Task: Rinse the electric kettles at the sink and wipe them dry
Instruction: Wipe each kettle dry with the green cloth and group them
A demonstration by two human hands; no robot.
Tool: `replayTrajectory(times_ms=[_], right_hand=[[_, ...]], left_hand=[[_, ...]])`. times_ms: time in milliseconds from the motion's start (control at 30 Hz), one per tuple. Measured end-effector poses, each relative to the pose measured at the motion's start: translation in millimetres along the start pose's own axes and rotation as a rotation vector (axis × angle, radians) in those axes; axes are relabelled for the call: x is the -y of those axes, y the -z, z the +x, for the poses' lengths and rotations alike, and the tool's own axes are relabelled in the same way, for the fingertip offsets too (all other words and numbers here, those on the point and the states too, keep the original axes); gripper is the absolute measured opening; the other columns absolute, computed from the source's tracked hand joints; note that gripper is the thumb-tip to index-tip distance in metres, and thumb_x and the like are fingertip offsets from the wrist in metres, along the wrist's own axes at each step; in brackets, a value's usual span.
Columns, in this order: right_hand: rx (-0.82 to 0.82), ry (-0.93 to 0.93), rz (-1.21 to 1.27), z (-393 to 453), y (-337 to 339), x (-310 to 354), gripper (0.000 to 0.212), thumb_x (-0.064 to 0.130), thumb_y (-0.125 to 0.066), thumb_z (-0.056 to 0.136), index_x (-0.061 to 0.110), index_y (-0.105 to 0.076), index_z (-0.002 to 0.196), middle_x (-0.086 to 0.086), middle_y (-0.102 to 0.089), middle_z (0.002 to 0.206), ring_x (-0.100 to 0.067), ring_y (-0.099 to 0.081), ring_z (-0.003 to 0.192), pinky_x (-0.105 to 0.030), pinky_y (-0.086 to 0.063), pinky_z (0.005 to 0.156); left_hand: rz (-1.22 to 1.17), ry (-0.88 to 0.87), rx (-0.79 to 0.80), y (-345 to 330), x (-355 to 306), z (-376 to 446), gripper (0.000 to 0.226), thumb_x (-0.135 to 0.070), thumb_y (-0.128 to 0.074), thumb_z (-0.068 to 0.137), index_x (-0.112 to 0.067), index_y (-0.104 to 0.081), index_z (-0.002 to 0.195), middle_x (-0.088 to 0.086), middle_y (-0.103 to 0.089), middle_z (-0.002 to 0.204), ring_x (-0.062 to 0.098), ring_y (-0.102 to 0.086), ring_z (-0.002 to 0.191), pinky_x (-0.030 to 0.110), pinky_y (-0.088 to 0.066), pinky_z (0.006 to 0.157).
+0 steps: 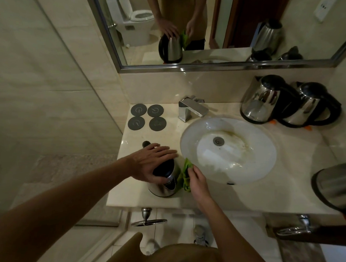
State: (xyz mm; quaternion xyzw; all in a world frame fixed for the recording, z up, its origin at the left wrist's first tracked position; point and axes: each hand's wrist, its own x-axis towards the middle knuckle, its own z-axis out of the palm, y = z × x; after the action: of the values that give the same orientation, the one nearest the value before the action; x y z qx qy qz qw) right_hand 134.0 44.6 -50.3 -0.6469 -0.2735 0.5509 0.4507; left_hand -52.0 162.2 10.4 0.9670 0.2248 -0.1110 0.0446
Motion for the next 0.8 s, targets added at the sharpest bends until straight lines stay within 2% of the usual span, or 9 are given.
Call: replayTrajectory(times_ms=[100, 200, 267, 367, 467, 567, 667, 733, 800], right_hand=[[0.070, 0.088, -0.054, 3, -17, 4, 0.038, 0.029, -0.044, 0.106, 0.025, -0.051, 0.143, 0.007, -0.055, 0.137, -0.008, -0.053, 0.120, -0.029, -0.046, 0.103], [0.094, 0.181, -0.109, 10, -30, 9, 0.037, 0.029, -0.043, 0.106, 0.028, -0.050, 0.142, 0.013, -0.050, 0.140, -0.008, -0.046, 0.130, -0.033, -0.041, 0.111], [0.109, 0.201, -0.131, 16, -33, 16, 0.036, 0.026, -0.040, 0.107, 0.026, -0.050, 0.141, 0.014, -0.048, 0.136, -0.006, -0.043, 0.130, -0.028, -0.037, 0.111], [0.143, 0.122, -0.107, 29, -32, 16, 0.036, 0.030, -0.035, 0.108, 0.028, -0.046, 0.142, 0.010, -0.047, 0.142, -0.010, -0.042, 0.133, -0.032, -0.036, 0.114], [0.136, -0.119, -0.082, 33, -25, -7, 0.049, 0.040, -0.026, 0.108, 0.030, -0.022, 0.156, 0.003, -0.029, 0.159, -0.021, -0.029, 0.146, -0.040, -0.027, 0.120], [0.161, -0.231, 0.001, 12, -26, -35, 0.055, 0.049, -0.020, 0.106, 0.037, -0.002, 0.157, 0.004, -0.021, 0.162, -0.023, -0.028, 0.147, -0.044, -0.028, 0.119], [0.143, -0.134, 0.095, 0, -32, -37, 0.049, 0.041, -0.023, 0.109, 0.039, -0.010, 0.156, 0.007, -0.022, 0.162, -0.016, -0.030, 0.144, -0.040, -0.031, 0.116], [0.134, -0.028, 0.101, 6, -35, -22, 0.044, 0.035, -0.028, 0.109, 0.038, -0.026, 0.153, 0.010, -0.028, 0.157, -0.011, -0.032, 0.141, -0.035, -0.033, 0.114], [0.109, 0.059, 0.073, 16, -38, -7, 0.036, 0.031, -0.031, 0.108, 0.039, -0.039, 0.142, 0.006, -0.036, 0.151, -0.013, -0.038, 0.137, -0.038, -0.036, 0.115]], left_hand=[[-0.235, 0.310, -0.165, -4, -9, 0, 0.085, -0.078, -0.006, 0.088, -0.025, -0.028, 0.151, -0.001, -0.032, 0.158, 0.017, -0.017, 0.149, 0.045, -0.002, 0.122], [-0.595, 0.836, -0.332, -9, -23, 17, 0.058, -0.058, -0.025, 0.098, -0.019, -0.045, 0.137, 0.002, -0.040, 0.151, 0.017, -0.020, 0.147, 0.051, -0.010, 0.119], [-0.753, 1.054, -0.445, -12, -32, 32, 0.042, -0.043, -0.037, 0.100, -0.016, -0.051, 0.128, 0.003, -0.044, 0.145, 0.018, -0.024, 0.144, 0.053, -0.022, 0.114], [-0.748, 1.136, -0.585, -19, -40, 43, 0.033, -0.039, -0.039, 0.097, -0.016, -0.056, 0.114, 0.001, -0.052, 0.132, 0.017, -0.032, 0.138, 0.050, -0.036, 0.104], [-0.615, 1.118, -0.655, -23, -43, 43, 0.035, -0.037, -0.037, 0.089, -0.015, -0.055, 0.109, 0.001, -0.056, 0.119, 0.020, -0.045, 0.124, 0.046, -0.045, 0.091], [-0.593, 1.136, -0.672, -24, -46, 41, 0.040, -0.034, -0.039, 0.089, -0.012, -0.052, 0.119, 0.006, -0.051, 0.133, 0.025, -0.045, 0.126, 0.047, -0.044, 0.096], [-0.656, 1.241, -0.643, -25, -45, 44, 0.044, -0.032, -0.045, 0.092, -0.010, -0.045, 0.130, 0.014, -0.045, 0.141, 0.035, -0.045, 0.127, 0.049, -0.044, 0.099], [-0.664, 1.260, -0.641, -22, -46, 45, 0.042, -0.031, -0.046, 0.093, -0.010, -0.044, 0.130, 0.014, -0.050, 0.131, 0.036, -0.055, 0.113, 0.045, -0.046, 0.088], [-0.672, 1.263, -0.633, -20, -46, 46, 0.040, -0.030, -0.045, 0.095, -0.010, -0.043, 0.129, 0.013, -0.050, 0.127, 0.036, -0.059, 0.101, 0.039, -0.043, 0.078]])
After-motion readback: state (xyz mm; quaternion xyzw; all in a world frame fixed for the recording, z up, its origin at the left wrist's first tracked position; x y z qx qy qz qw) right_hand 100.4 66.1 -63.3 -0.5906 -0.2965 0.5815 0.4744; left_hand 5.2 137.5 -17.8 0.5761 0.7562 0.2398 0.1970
